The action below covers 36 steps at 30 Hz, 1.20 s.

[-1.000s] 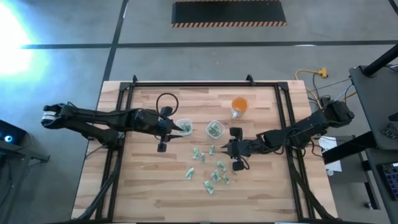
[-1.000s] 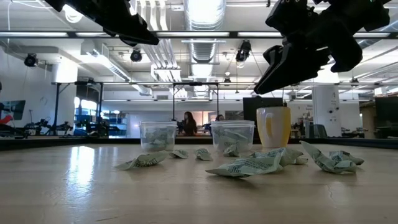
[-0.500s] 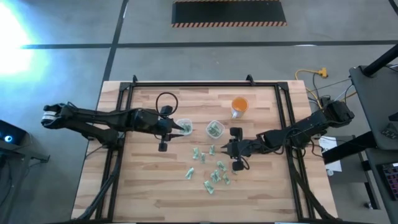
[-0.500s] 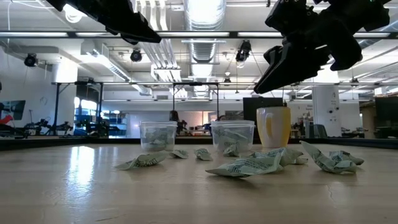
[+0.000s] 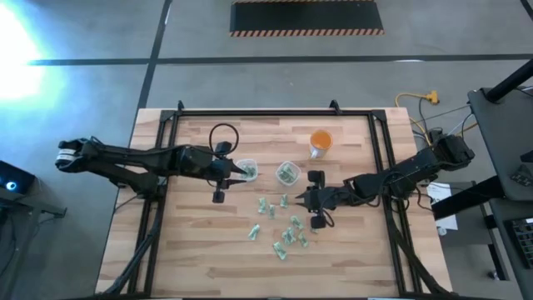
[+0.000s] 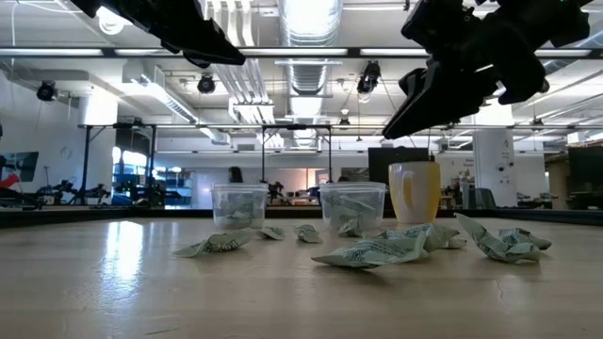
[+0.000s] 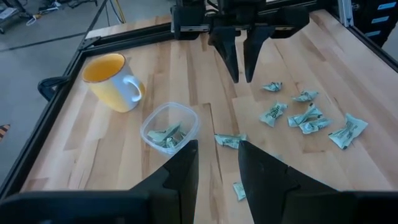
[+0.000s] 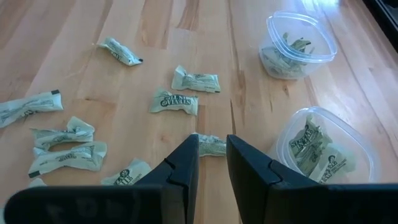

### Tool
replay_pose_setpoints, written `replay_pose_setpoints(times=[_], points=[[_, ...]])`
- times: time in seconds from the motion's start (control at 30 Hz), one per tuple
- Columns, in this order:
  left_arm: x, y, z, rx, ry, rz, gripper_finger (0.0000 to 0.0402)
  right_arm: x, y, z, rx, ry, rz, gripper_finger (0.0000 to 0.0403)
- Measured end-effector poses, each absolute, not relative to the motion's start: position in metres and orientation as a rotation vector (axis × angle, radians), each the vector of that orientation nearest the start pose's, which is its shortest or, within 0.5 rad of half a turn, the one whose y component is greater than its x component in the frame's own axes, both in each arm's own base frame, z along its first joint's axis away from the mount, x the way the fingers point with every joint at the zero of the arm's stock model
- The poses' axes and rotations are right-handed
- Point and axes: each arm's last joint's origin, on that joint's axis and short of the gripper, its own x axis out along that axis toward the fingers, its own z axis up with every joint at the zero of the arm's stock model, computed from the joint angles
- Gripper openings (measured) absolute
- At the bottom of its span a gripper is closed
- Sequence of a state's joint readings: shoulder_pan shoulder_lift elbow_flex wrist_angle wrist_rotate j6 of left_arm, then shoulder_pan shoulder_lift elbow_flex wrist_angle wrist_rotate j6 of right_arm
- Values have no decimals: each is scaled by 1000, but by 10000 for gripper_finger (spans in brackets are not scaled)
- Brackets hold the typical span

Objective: Pick and place items into bin
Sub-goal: Put the white stevia packet into the right transparent bin

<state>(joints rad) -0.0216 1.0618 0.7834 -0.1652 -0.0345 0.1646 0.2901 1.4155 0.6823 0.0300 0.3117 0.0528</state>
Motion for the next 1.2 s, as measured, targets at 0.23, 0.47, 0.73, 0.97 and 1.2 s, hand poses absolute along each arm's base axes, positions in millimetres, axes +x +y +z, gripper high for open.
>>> replay_pose_setpoints(times=[0.23, 0.47, 0.73, 0.97, 1.2], points=[[231, -4, 283, 174, 443, -24, 98, 268, 71, 187, -143, 627, -36, 73], [231, -4, 282, 174, 446, -27, 98, 269, 71, 190, -130, 594, -35, 73], [230, -6, 281, 174, 456, -38, 98, 264, 70, 189, -153, 637, -28, 73], [230, -6, 281, 177, 454, -38, 98, 257, 68, 199, -173, 634, -22, 73], [230, -6, 281, 178, 449, -35, 98, 256, 67, 206, -210, 599, -7, 73]])
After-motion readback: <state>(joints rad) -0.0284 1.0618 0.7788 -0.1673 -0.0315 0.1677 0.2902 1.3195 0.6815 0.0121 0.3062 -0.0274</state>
